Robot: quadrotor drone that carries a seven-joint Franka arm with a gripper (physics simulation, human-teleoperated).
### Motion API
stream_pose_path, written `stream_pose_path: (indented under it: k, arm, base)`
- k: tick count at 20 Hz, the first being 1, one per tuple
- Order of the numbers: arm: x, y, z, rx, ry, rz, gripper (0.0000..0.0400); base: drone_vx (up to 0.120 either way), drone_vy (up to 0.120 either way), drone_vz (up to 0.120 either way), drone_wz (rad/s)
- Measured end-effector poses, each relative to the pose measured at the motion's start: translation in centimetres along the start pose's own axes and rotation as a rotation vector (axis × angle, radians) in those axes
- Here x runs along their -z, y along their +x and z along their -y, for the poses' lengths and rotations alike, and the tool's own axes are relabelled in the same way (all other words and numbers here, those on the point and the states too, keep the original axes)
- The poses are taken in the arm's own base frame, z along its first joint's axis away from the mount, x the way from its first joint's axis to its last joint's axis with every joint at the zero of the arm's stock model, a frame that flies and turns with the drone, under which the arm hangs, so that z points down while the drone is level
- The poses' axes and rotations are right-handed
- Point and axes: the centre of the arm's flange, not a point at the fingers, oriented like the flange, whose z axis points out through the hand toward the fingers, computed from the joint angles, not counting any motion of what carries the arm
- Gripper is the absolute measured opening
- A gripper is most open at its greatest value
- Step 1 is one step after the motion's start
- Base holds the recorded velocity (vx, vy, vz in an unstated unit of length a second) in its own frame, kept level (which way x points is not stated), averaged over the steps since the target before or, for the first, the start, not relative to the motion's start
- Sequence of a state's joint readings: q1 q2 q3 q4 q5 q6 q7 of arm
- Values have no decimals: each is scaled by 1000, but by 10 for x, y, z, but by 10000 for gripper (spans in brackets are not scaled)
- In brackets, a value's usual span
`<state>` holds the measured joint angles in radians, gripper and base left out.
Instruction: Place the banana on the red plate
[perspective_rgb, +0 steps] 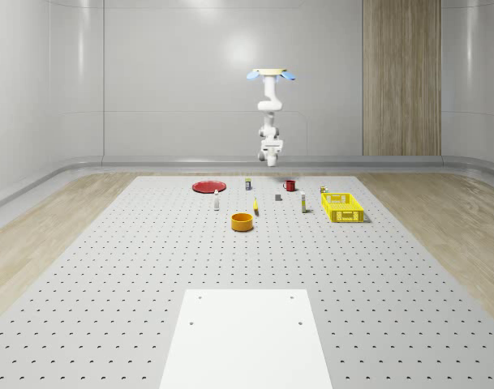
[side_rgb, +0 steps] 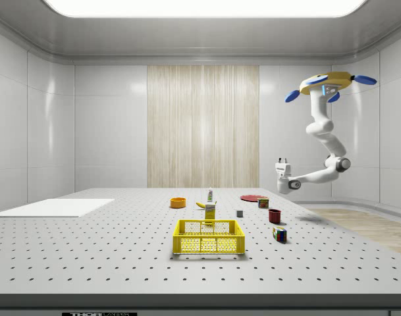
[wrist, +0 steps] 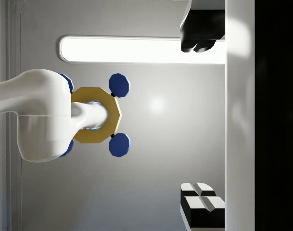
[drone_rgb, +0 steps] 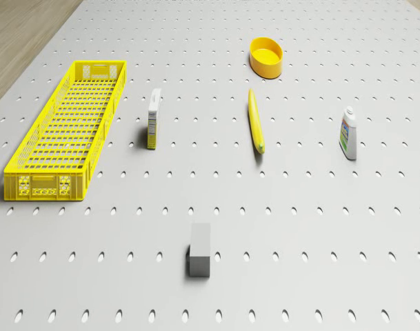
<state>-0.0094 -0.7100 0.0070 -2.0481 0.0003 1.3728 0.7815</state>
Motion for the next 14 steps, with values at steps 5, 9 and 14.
stream_pose_path:
  k: [5,9,14]
  arm:
    - [0,-1,0,0,-1,-7,400]
    - [0,-2,1,0,-6,-16,400]
    - [0,-4,2,0,-23,-38,400]
  base:
    - [120,-120,0,0]
    - [120,-120,0,0]
    - [120,-120,0,0]
